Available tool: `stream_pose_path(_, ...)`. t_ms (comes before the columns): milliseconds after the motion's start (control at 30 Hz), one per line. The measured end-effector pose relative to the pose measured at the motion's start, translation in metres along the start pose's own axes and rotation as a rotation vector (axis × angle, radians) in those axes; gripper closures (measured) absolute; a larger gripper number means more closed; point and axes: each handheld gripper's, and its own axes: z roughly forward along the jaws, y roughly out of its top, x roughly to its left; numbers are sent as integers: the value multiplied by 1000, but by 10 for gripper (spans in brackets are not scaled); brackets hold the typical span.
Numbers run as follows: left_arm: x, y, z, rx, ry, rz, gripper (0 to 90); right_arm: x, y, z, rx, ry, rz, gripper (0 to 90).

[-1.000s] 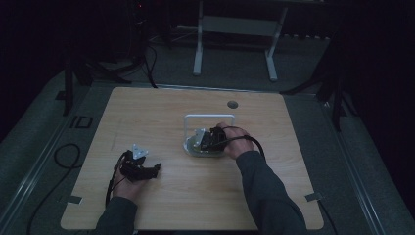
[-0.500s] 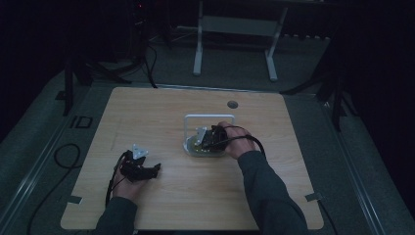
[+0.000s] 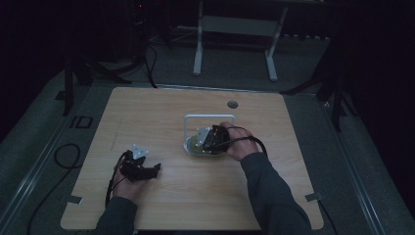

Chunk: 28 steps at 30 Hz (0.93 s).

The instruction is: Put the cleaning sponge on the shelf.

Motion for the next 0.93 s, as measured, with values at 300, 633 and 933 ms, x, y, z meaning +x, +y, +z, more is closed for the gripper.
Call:
stream_pose_path(300, 0, 0, 0, 0, 0, 0, 205, 7, -5, -8, -53, 17, 78, 548)
stream_pose_path(633, 0, 0, 0, 0, -1, -1, 203, 17, -15, -15, -119, 110, 253, 514)
stream_pose_path(933, 0, 0, 0, -1, -1, -1, 202, 31, -27, -17, -150, 182, 389, 513)
